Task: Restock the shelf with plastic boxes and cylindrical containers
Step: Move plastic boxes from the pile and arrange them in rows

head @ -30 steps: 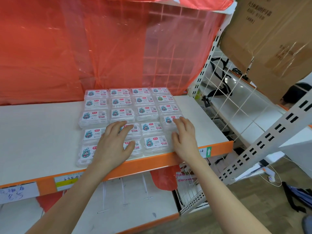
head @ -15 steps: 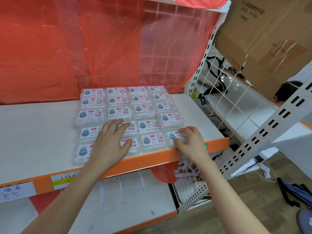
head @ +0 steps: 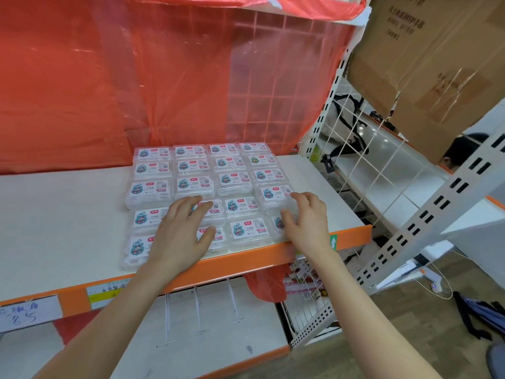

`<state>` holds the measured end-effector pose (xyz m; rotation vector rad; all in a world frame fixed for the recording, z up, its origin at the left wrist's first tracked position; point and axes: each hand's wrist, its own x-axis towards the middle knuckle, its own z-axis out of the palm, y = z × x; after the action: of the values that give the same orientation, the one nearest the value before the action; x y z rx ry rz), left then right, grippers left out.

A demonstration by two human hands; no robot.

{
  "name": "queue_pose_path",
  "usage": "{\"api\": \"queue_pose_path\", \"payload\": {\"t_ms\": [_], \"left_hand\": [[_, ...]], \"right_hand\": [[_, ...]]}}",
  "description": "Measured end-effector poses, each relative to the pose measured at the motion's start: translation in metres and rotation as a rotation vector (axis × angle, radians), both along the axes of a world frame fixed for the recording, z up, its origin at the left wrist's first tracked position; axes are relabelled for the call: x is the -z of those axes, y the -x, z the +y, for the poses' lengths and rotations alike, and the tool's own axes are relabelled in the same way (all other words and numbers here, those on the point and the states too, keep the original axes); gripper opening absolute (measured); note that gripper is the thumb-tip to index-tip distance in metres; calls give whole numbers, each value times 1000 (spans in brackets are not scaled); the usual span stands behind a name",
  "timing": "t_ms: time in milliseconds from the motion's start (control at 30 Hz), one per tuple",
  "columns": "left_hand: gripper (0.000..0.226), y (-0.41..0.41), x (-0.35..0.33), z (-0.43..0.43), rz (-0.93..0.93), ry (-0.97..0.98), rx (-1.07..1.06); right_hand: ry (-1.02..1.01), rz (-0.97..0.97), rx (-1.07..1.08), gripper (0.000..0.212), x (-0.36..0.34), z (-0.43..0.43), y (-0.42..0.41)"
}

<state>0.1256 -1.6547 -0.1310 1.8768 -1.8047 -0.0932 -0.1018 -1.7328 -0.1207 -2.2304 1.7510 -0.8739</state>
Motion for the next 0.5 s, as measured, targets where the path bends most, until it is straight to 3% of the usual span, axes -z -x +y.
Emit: {"api": "queue_pose_path", "payload": {"t_ms": [233, 500], "left_hand": [[57, 0, -1, 1, 45, -15, -5], [55, 0, 1, 0, 16, -11, -7]], "right_hand": [[115, 87, -161, 29, 1, -12, -22], [118, 79, -131, 30, 5, -13, -22]]}}
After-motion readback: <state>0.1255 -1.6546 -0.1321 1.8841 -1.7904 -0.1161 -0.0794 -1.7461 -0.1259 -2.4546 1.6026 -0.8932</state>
